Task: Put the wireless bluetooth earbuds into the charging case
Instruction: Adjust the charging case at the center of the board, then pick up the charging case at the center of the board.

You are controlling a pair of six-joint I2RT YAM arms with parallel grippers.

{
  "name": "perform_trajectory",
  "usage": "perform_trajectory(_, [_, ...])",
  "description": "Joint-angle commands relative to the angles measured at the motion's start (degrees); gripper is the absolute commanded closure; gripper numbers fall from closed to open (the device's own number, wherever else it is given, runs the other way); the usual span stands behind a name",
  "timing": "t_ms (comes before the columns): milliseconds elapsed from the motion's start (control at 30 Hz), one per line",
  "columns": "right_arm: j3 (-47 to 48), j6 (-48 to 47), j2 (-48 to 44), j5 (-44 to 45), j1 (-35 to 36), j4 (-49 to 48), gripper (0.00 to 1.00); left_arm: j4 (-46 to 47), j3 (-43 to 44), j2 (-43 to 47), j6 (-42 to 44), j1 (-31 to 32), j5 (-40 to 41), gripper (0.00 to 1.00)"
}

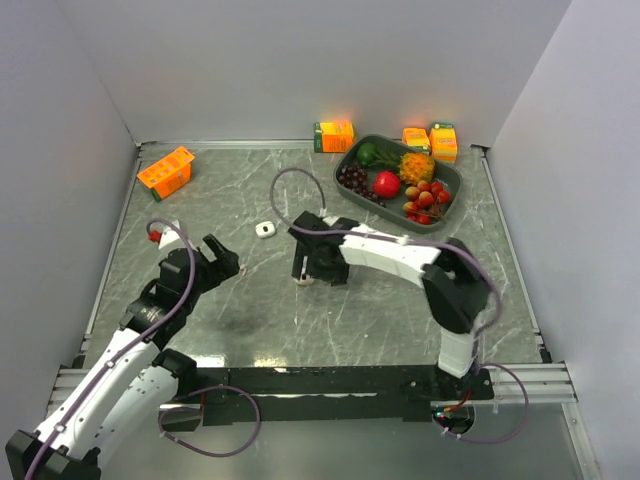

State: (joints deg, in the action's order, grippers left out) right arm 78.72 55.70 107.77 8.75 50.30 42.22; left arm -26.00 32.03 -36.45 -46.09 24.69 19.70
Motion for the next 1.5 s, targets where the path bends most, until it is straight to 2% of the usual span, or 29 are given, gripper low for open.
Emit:
perform_trajectory(0, [0.3,-4.36,-15.9,5.04,-0.99,3.31,0.08,8.76,-0.65,-3.88,6.36,0.71,-8.44,0.04])
perform_trajectory(67, [-0.32,-8.32,-20.9,5.22,-1.79,3.75,0.08,11.05,-0.13,-9.13,7.84,0.97,-12.99,0.04])
perform_trajectory(200, [-3.74,-14.38,-29.61,8.89,-2.32,3.4,0.08,13.86,2.68,-19.17,9.43,3.78,-16.8,0.04])
perform_trajectory(333, [-6.73,-18.43,-37.52,11.72,-3.02,1.99,0.08,17.73,6.02,-29.43,6.02,15.79,-8.56,0.04])
perform_trajectory(533, [-9.19,-20.63,-42.01,11.9,-4.16,2.43,0.08,13.09,18.75,-47.89,1.79,22.5,1.2,0.04])
perform_trajectory(700, [-12.09,-22.04,-45.36,11.11,-6.0,1.29,0.08,7.55,27.63,-57.66,-1.8,25.14,6.39,0.04])
perform_trajectory(967, [-14.55,-23.01,-48.09,9.53,-8.82,-0.38,0.08,3.77,29.58,-61.29,-6.82,25.59,8.16,0.04])
perform_trajectory(1333, [-15.0,-23.27,-48.79,8.12,-10.49,-0.56,0.08,4.81,30.11,-65.59,-8.32,26.9,7.28,0.01])
perform_trajectory(1467, [-15.35,-23.18,-49.05,7.95,-10.75,-0.56,0.08,5.43,29.75,-66.03,-7.71,26.9,6.58,0.06])
